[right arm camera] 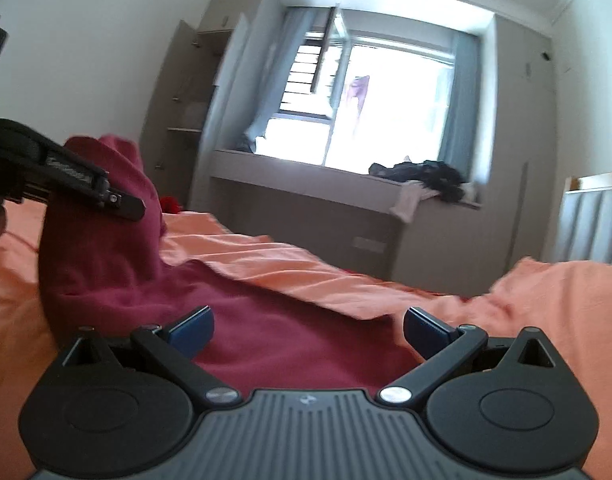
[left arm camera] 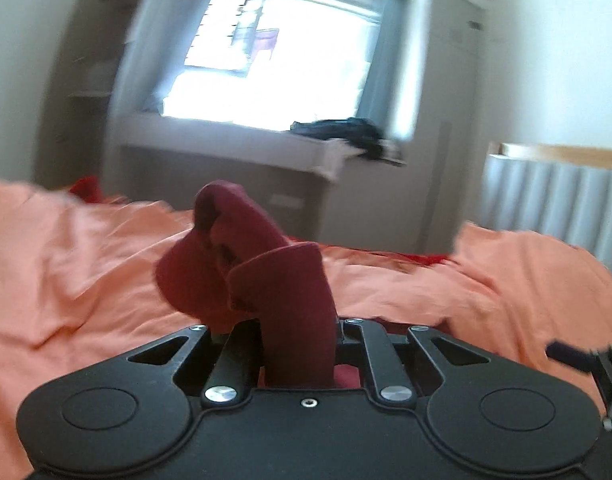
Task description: Fold small clothes
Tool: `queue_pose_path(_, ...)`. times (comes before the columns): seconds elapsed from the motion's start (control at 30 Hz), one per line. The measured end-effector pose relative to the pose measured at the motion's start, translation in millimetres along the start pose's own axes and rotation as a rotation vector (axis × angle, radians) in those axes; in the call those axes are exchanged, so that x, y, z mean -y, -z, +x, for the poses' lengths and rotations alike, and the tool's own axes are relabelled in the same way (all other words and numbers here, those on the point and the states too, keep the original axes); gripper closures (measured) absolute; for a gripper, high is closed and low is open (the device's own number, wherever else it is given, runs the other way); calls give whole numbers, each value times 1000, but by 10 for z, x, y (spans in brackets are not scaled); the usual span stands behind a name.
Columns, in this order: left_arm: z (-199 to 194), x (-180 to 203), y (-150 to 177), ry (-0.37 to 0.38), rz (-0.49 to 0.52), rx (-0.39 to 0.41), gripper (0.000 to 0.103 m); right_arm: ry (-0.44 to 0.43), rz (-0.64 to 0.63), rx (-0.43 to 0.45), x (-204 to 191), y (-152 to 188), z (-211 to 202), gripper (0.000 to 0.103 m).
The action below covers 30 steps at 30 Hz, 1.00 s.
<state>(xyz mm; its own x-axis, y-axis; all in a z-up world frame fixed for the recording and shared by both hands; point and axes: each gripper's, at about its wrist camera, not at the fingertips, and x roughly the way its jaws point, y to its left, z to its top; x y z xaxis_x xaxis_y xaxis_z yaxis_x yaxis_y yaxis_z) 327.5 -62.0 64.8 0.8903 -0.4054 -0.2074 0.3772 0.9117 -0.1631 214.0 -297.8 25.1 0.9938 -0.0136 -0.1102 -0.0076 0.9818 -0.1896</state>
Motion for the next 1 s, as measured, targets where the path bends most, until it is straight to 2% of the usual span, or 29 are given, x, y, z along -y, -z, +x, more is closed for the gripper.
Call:
queue_pose_path(0.17, 46, 578, -5, 131, 185, -15, 90, 120, 87, -13, 488, -44, 2, 0)
queue_pose_path(0.27, 82, 856, 125, 205, 244, -82, 90, 133, 194, -38, 827, -35, 44, 0)
queue_pose_path(0.37, 148, 931, 256, 260, 225, -180, 90, 54, 329, -70, 1155, 14, 114, 0)
queue_pose_path(0.47, 142, 1010, 409, 250, 289, -210, 85, -97, 478, -127, 1391, 120, 257, 0)
queue_pose_path(0.53, 96, 1038, 487, 238, 342, -192, 73, -181, 545, -158, 1469, 179, 328, 0)
queue_pose_path(0.6, 60, 1029, 544, 251, 357, -182, 50, -264, 606, -199, 1505, 227, 429, 0)
queue_pose_path(0.67, -14, 1043, 580, 271, 357, -154, 33, -306, 664, -215, 1526, 266, 501, 0)
queue_pose_path(0.7, -56, 1053, 609, 273, 362, -130, 31, -328, 688, -217, 1546, 272, 518, 0)
queue_pose_path(0.87, -186, 1211, 726, 229, 489, -50, 36, -386, 806, -247, 1668, 317, 670, 0)
queue_pose_path(0.93, -221, 1241, 764, 219, 516, -29, 44, -395, 830, -270, 1665, 335, 776, 0)
queue_pose_path(1.0, -227, 1272, 774, 222, 525, -35, 64, -387, 830, -302, 1641, 347, 865, 12)
